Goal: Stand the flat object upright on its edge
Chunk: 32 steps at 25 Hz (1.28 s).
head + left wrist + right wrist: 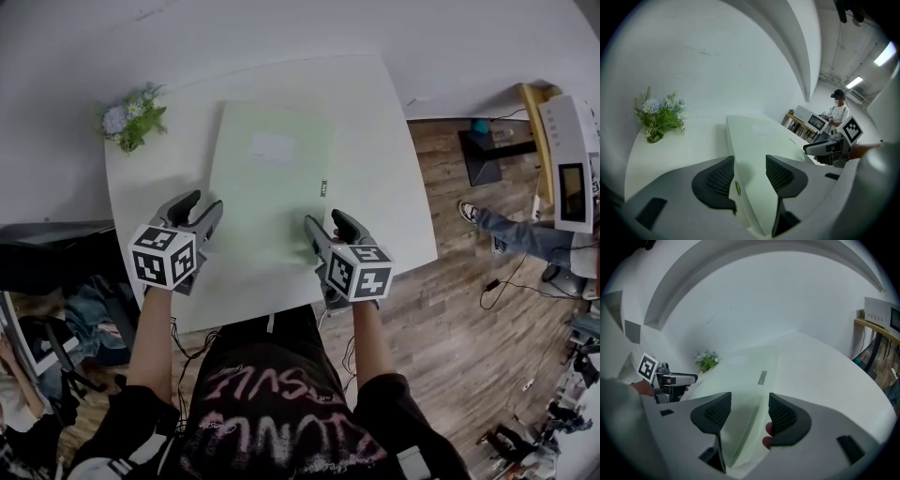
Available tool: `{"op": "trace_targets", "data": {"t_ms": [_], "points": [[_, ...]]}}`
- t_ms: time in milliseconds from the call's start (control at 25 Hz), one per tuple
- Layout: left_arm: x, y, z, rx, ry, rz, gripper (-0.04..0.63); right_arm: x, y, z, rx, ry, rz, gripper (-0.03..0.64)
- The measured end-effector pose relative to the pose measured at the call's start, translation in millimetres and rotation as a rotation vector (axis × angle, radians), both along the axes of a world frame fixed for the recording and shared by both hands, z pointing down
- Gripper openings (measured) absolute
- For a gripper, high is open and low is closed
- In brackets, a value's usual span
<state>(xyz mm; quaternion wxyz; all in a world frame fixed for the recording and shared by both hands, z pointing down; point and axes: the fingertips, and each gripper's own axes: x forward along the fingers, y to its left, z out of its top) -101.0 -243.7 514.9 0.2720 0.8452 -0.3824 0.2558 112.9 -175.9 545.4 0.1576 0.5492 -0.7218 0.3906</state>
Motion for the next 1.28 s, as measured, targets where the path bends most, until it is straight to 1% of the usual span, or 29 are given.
{"op": "trace_targets", "data": {"t_ms": [240, 360, 560, 760, 920, 1120, 1280], "points": [[3.0, -3.1, 13.7, -0.057, -0.004, 0.028, 0.242, -4.4, -5.5, 10.8, -0.039, -0.013, -0.016, 0.247], [4.2, -4.0, 21.5, -0.08, -0.02, 0.046, 0.247, -5.5, -8.7, 14.8, -0.055, -0.024, -0.023, 0.247], [4.9, -6.5, 29.2, -0.113, -0.021, 0.067, 0.253, -8.7, -10.3, 20.2, -0.092, -0.065, -0.033, 0.247], [7.3, -7.1, 34.1, -0.162, -0.022, 0.09, 0.256, -10.3, -12.4, 22.5, -0.124, -0.062, -0.085, 0.247], [9.4, -7.1, 36.4, -0.176, -0.031, 0.111, 0.256, -10.9, -12.6, 24.5, -0.16, -0.084, -0.098, 0.25], [12.9, -8.7, 39.9, -0.198, -0.028, 0.105, 0.258, -11.0, -14.2, 27.0, -0.21, -0.106, -0.102, 0.253], [12.9, -9.1, 41.1, -0.21, -0.038, 0.113, 0.259, -10.8, -14.9, 27.1, -0.217, -0.101, -0.101, 0.255]]}}
